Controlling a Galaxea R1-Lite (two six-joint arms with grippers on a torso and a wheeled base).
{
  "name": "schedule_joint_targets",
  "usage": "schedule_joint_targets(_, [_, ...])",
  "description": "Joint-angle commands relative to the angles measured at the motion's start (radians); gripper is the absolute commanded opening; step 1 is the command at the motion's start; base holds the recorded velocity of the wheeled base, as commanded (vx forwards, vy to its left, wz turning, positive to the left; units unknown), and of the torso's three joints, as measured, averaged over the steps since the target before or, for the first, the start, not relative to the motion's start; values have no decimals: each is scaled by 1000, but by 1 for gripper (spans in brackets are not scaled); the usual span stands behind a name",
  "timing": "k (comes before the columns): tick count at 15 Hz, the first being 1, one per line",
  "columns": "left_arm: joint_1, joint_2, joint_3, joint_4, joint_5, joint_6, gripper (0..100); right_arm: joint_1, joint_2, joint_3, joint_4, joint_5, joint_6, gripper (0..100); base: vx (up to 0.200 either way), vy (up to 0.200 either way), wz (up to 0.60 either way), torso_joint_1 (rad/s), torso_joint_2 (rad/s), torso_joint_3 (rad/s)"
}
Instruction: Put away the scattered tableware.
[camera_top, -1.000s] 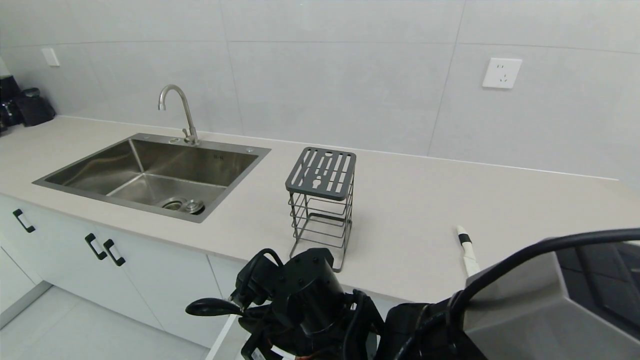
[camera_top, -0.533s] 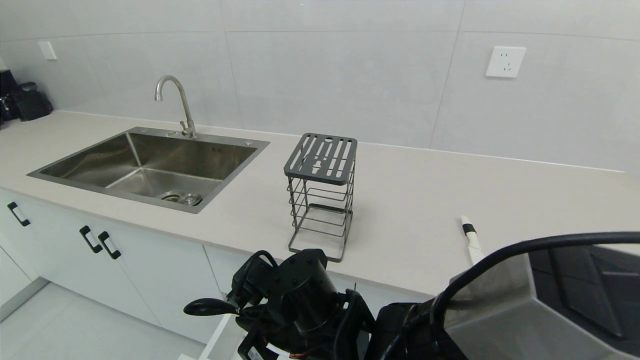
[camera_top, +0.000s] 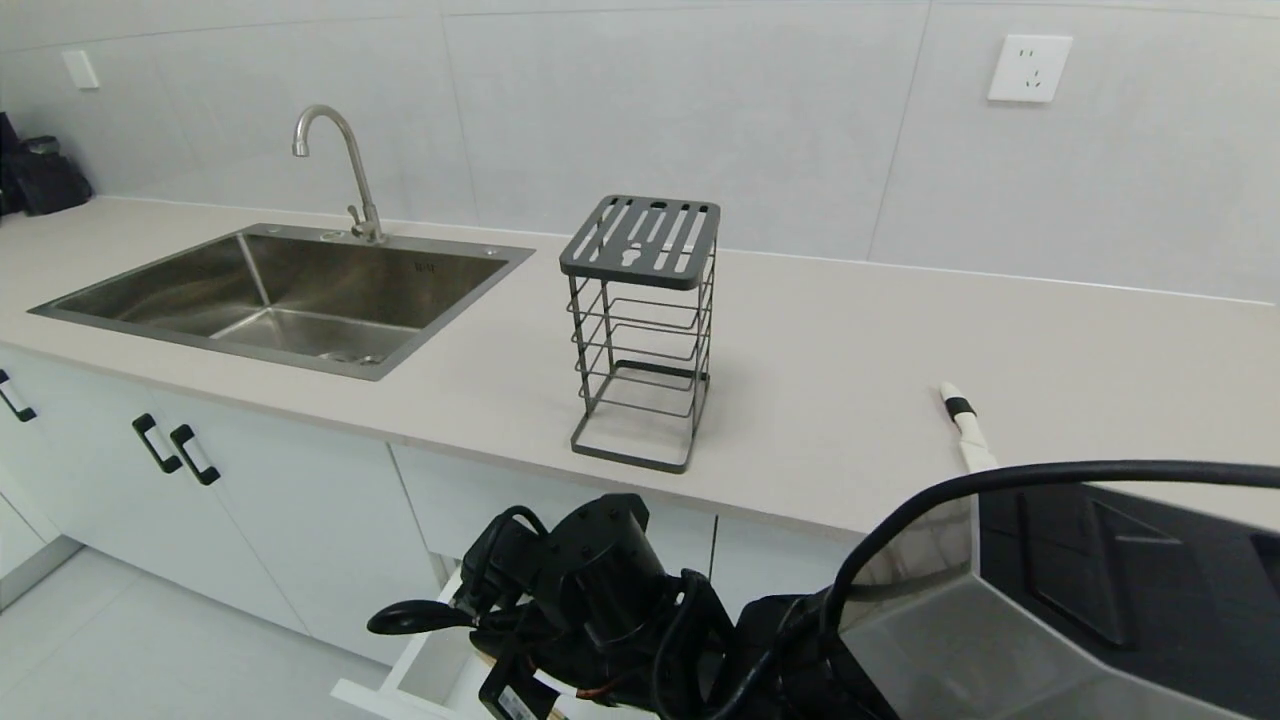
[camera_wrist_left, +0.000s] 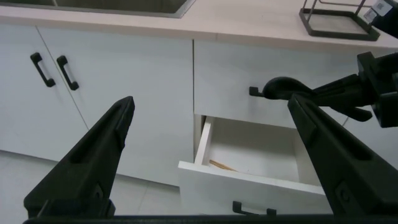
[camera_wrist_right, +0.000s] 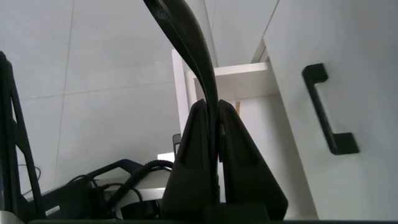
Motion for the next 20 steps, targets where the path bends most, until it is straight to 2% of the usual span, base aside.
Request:
schedule_joint_targets(1, [0, 1, 0, 0, 0, 0, 100, -4, 13, -1, -1, 1, -8, 0, 0, 0, 0, -261, 505, 251])
schedule_joint_targets(5, [0, 1, 0, 0, 0, 0, 100, -10, 13, -3, 0, 1, -31, 0, 0, 0, 0, -240, 470, 228])
schedule_joint_targets(11, [0, 1, 0, 0, 0, 0, 100, -18, 27, 0, 0, 1, -31, 0, 0, 0, 0, -46, 97, 49])
schedule_joint_targets(16, [0, 1, 0, 0, 0, 0, 100, -27, 35, -1, 0, 1, -31, 0, 0, 0, 0, -179, 346, 160])
schedule_joint_targets(20, [0, 1, 0, 0, 0, 0, 100, -49, 56, -1, 2, 1, -22, 0, 0, 0, 0, -29, 55, 21])
